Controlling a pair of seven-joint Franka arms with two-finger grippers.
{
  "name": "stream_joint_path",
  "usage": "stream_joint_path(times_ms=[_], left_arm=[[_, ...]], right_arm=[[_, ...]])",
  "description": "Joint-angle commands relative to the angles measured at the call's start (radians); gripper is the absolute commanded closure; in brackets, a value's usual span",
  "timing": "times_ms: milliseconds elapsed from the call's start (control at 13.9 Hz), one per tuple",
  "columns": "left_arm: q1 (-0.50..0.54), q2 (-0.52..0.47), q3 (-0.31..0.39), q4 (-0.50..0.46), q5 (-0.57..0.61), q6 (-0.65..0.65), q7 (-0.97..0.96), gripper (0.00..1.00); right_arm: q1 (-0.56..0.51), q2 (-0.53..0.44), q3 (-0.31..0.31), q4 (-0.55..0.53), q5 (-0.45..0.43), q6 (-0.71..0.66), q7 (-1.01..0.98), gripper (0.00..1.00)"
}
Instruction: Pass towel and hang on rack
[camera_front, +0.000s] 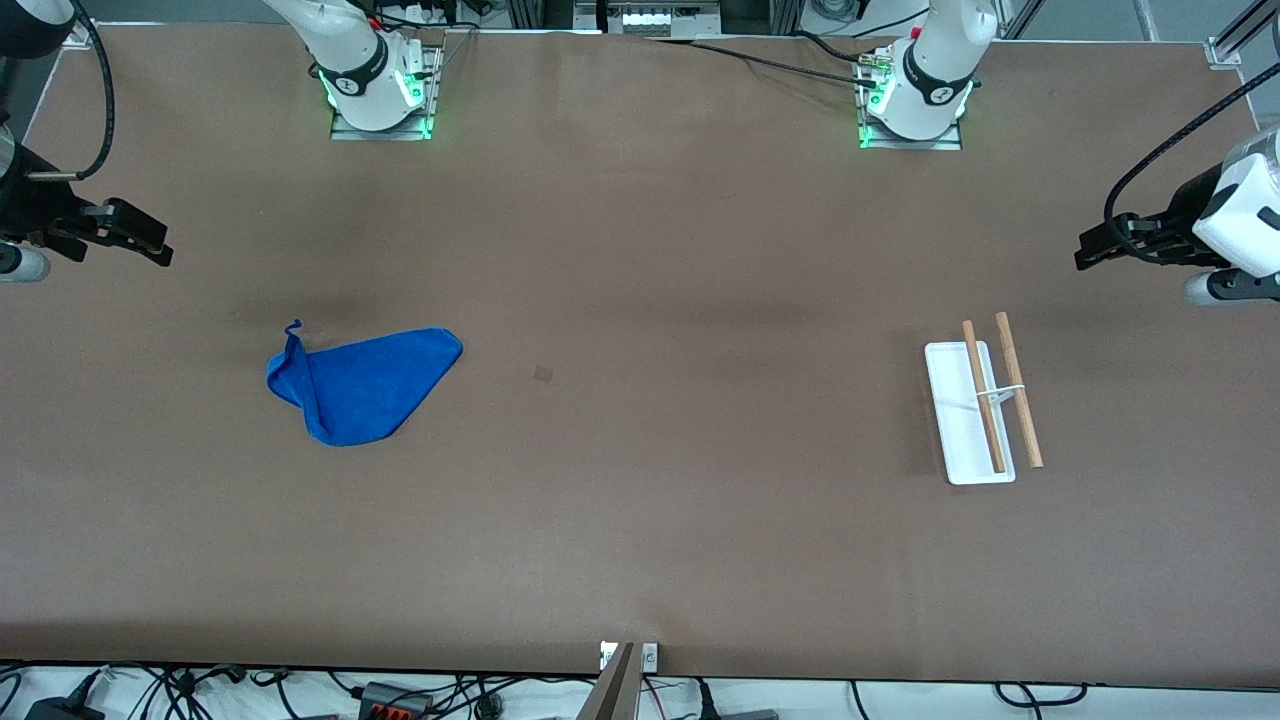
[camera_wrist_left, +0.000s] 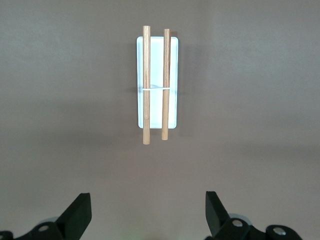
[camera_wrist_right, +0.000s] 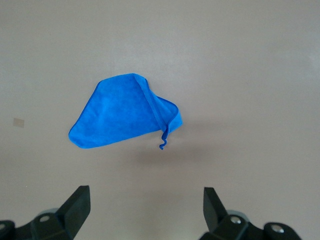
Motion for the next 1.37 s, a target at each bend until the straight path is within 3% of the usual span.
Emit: stream_joint_path(times_ms=[0, 720, 1296], left_arm=[[0.003, -0.005, -0.003, 0.009, 0.004, -0.013, 0.001, 0.0], [0.003, -0.005, -0.003, 0.011, 0.004, -0.015, -0.001, 0.0], [0.003, -0.003, -0.003, 0.011, 0.004, -0.013, 0.001, 0.0]], right_arm=[[-0.001, -0.001, -0.001, 0.005, 0.006, -0.007, -0.018, 0.0], [-0.003, 0.015, -0.001, -0.003, 0.001, 0.003, -0.015, 0.0], [-0.043, 0.277, -0.005, -0.005, 0.012, 0.072, 0.041, 0.0]])
